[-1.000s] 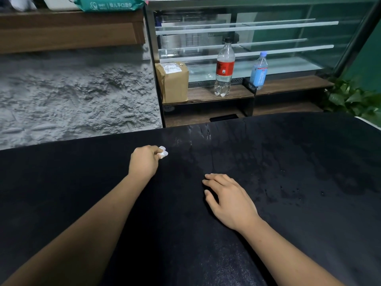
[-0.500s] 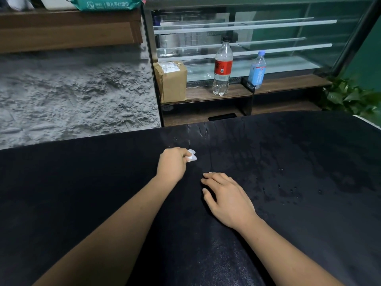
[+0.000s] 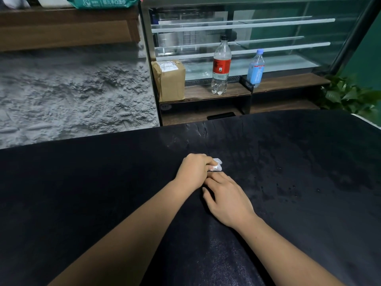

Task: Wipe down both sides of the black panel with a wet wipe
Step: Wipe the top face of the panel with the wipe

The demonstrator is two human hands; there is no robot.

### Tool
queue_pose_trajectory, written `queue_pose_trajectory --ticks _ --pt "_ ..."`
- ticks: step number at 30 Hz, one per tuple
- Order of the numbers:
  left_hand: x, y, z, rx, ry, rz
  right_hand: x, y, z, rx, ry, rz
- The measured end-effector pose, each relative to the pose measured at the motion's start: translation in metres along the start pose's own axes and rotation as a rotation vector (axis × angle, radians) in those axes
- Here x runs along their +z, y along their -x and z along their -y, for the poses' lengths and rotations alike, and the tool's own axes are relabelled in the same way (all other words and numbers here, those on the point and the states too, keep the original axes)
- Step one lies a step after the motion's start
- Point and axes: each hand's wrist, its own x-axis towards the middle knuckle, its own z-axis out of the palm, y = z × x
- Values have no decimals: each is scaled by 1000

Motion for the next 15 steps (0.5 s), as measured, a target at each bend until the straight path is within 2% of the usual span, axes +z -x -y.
queue_pose_trajectory --ticks 4,9,15 --pt "-6 -3 4 62 -79 63 1 0 -1 4 -3 4" --pt "-16 -5 24 42 -121 15 1 1 -1 4 7 -4" --pt "-36 0 64 -23 -99 -118 0 1 0 4 3 -4"
